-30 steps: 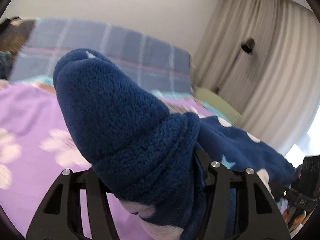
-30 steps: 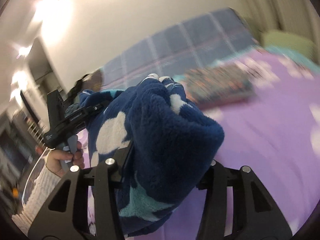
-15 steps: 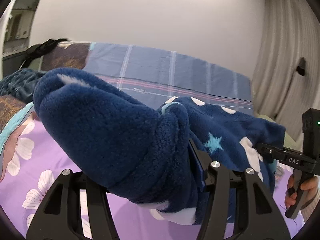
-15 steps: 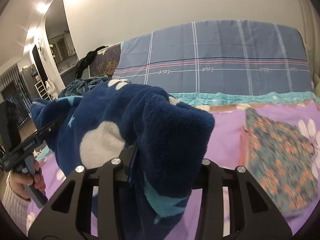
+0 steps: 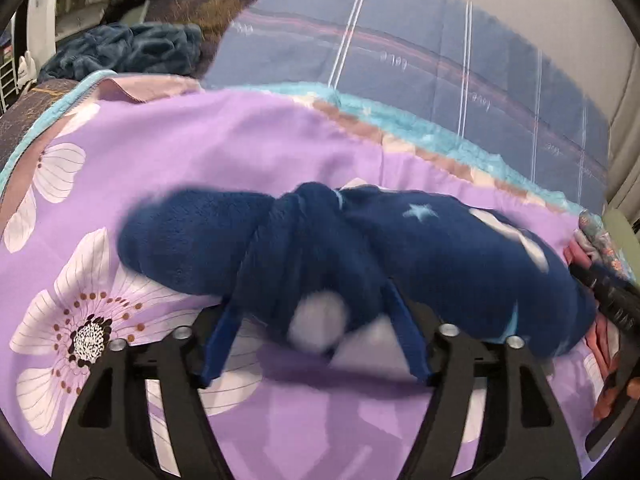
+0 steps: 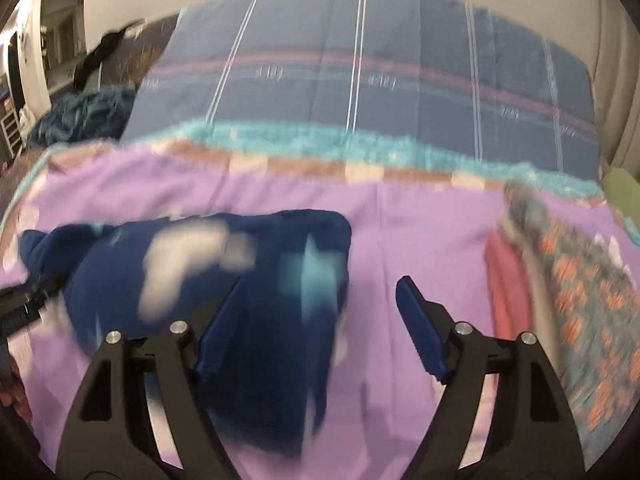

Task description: Fold small clothes

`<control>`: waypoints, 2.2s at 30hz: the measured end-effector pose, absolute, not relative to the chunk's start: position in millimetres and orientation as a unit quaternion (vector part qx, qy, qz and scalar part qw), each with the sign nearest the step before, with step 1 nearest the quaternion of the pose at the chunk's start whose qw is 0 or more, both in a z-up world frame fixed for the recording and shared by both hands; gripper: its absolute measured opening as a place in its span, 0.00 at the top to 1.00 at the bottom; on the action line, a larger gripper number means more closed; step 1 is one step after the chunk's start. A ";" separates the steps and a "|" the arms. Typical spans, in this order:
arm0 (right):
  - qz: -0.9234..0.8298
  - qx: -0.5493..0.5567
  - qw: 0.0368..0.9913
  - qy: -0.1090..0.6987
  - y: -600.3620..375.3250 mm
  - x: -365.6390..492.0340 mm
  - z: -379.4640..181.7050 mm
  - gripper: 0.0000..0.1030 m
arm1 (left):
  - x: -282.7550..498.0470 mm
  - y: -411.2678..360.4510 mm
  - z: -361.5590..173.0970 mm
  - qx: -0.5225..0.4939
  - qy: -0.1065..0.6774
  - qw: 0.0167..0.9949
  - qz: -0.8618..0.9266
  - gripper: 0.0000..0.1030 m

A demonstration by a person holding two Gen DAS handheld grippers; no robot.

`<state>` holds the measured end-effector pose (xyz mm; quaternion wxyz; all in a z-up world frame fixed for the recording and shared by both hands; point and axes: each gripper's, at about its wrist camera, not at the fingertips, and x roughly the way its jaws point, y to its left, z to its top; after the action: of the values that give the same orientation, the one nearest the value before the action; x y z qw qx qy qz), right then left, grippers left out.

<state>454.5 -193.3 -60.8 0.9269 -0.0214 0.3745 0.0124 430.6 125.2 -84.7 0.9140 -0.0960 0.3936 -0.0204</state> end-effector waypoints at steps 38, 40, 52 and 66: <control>-0.007 -0.019 0.973 0.232 -201.5 12.7 65.1 0.02 | 25.9 1.2 62.1 0.035 0.146 0.985 -0.090 0.01; -0.016 -0.018 0.975 0.222 -203.8 3.1 69.1 0.02 | 17.7 -3.6 63.4 0.047 0.148 0.985 -0.081 0.01; -0.031 -0.008 0.975 0.222 -214.3 -14.2 63.8 0.02 | 3.5 -20.0 43.5 0.081 0.193 0.977 -0.040 0.01; -0.033 -0.001 0.971 0.238 -221.2 -11.6 53.2 0.02 | 13.9 -18.7 31.5 0.065 0.243 0.966 -0.054 0.01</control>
<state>-11.6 -221.2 53.2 0.9706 -0.0009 0.2383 -0.0330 13.9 -18.7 31.5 0.9663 0.0648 0.2432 -0.0545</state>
